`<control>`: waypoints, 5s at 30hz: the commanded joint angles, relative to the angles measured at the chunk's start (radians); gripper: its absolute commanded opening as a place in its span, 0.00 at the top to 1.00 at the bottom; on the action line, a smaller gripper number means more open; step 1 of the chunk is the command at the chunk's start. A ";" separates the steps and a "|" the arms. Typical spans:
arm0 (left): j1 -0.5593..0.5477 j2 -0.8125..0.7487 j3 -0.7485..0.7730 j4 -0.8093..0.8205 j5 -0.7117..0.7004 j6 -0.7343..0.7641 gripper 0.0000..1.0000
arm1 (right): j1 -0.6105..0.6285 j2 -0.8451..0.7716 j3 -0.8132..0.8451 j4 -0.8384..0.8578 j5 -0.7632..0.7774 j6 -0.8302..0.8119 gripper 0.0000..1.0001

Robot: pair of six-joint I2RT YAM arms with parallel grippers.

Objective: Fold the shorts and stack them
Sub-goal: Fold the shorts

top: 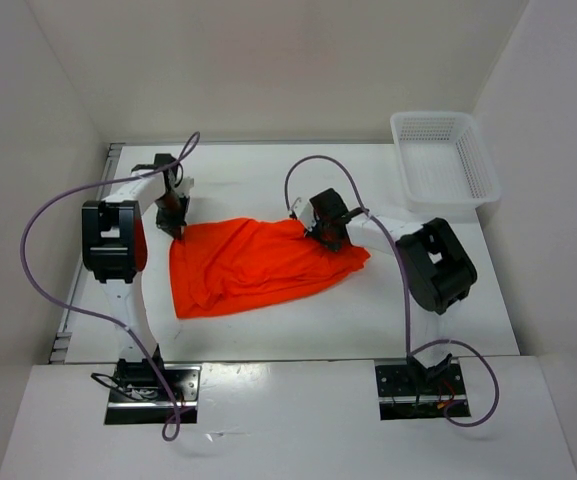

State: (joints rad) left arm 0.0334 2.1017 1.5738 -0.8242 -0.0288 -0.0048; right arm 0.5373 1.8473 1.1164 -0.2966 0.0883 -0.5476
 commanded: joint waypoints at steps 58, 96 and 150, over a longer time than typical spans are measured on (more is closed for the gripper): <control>-0.392 -0.304 -0.358 0.221 -0.344 0.005 1.00 | -0.085 -0.158 -0.047 -0.084 0.025 -0.055 0.39; -0.467 -0.410 -0.610 0.125 -0.427 0.005 0.75 | -0.333 -0.266 0.129 -0.259 -0.334 0.509 0.22; 0.016 0.040 0.084 0.083 0.162 0.005 0.46 | -0.313 -0.100 0.008 -0.188 -0.295 0.626 0.29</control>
State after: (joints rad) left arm 0.0437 2.1056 1.6695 -0.7547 0.1287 -0.0036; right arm 0.1955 1.7035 1.1423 -0.5018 -0.2375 0.0402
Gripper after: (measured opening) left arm 0.536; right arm 0.708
